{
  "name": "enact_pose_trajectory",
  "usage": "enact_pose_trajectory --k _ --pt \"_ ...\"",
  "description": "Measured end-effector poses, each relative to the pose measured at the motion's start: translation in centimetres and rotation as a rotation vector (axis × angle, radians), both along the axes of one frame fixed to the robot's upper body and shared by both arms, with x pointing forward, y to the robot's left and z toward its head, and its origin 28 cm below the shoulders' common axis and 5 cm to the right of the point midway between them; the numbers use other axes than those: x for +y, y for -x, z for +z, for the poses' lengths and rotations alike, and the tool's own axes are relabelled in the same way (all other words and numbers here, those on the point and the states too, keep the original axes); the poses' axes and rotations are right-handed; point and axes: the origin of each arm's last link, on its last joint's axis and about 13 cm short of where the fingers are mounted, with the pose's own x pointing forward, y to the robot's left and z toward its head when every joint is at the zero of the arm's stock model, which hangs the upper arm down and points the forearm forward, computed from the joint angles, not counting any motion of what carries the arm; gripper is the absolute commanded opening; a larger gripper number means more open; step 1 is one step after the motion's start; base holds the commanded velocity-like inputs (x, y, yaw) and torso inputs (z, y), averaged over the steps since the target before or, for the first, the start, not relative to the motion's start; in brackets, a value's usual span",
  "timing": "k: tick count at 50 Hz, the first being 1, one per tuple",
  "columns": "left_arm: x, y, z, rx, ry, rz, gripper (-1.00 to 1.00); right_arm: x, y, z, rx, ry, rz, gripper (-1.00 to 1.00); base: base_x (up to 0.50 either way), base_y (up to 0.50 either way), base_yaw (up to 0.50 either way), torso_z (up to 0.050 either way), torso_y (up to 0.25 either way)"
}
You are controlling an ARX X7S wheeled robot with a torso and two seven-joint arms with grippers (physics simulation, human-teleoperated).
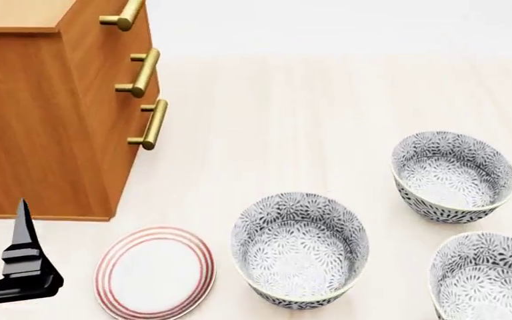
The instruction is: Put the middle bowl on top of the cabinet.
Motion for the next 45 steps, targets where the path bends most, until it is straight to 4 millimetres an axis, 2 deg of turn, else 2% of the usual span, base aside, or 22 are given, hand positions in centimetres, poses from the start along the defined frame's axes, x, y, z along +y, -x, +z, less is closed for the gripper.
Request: enact_pose_trajectory --k 3,20,29,40,45 --pt "0.00 0.01 0.00 0.001 0.000 0.000 1.00 0.01 0.03 0.02 0.000 0.002 -0.002 1.00 0.48 0.00 0.00 0.000 0.000" --pt "0.04 0.03 0.06 0.004 0.003 0.003 1.00 0.07 0.23 0.18 0.000 0.007 -0.015 1.00 0.01 0.00 0.00 0.000 0.000" --pt "-0.02 0.10 0.04 0.008 0.005 0.004 1.00 0.03 0.35 0.27 -0.003 0.007 -0.014 1.00 0.49 0.00 0.00 0.000 0.000" --pt "-0.02 0.14 0.03 0.015 0.017 0.010 1.00 0.03 0.48 0.34 -0.008 0.012 -0.020 1.00 0.01 0.00 0.00 0.000 0.000" --pt "-0.17 0.42 -0.08 0.060 0.086 -0.012 1.00 0.03 0.55 0.36 -0.009 0.013 -0.025 1.00 0.00 0.00 0.00 0.000 0.000"
